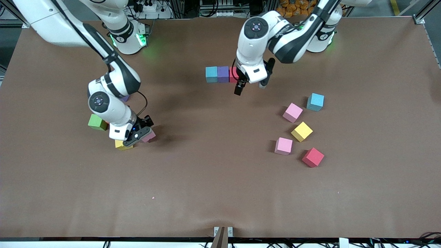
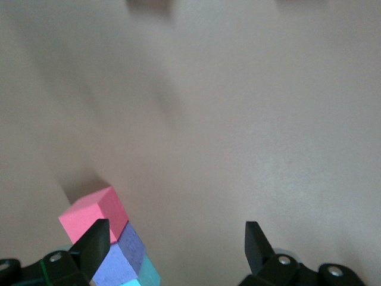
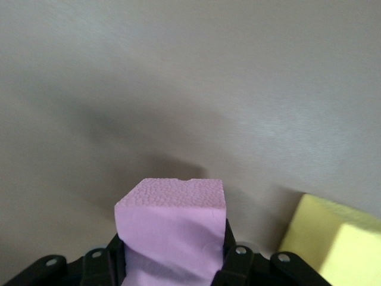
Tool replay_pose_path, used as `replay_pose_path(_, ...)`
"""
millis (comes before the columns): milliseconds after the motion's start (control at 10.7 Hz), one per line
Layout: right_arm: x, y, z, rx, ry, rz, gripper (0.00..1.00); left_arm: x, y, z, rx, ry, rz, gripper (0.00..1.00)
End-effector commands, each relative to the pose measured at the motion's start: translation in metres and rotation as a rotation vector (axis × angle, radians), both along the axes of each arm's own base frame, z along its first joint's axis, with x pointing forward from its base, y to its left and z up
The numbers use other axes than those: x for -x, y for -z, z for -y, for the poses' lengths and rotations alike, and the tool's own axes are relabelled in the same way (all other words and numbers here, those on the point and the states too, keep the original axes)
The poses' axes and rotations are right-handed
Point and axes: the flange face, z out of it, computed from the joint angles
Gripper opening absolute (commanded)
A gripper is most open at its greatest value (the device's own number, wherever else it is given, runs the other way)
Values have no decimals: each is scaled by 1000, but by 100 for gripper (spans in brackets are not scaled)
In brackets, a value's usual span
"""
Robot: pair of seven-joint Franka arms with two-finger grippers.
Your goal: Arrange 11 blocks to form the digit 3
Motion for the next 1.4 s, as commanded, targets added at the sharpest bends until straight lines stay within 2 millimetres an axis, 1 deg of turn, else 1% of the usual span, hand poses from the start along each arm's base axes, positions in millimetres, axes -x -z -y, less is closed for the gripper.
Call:
replay_pose_path(0,19,-24,-47,-15,134,-12,24,-23,-5,-25,-11,190,-52,100)
replay_pose_path(94,29,-27,-67,-47,197,-40,24,-32,-2,-40,-22,289,-69,100)
replay_pose_path(187,39,-28,-89,-69,244,-63,24,-45,4,-57,-21,350,-88,100)
replay_pose_path(281,50,-31,-111,-79,282,-66,24,-57,9,-73,-17,371,-96,100)
replay_pose_path(374,57,-39,-122,-76,333,-58,24,-62,17,-82,-30,429,-99,100)
replay_pose_path(468,71,-45,-138,-69,355,-53,24,-69,24,-96,-56,468,-98,100)
replay_pose_path(655,105,-43,-181,-58,394,-68,24,-78,33,-113,-66,549,-108,100)
replay_pose_path(748,122,-42,-201,-53,429,-79,24,-87,35,-127,-66,577,-109,100)
replay_pose_path(842,138,-34,-218,-45,448,-91,24,-91,34,-133,-62,609,-105,100)
replay_pose_path(935,141,-31,-222,-53,469,-95,24,-100,32,-142,-65,643,-97,100)
replay_pose_path(1029,149,-22,-231,-50,486,-110,23,-112,30,-152,-65,653,-87,100)
replay_pose_path(1216,154,4,-232,-30,523,-165,23,-127,26,-151,-47,682,-68,100)
replay_pose_path(1309,156,15,-233,-34,525,-178,23,-139,21,-157,-38,680,-54,100)
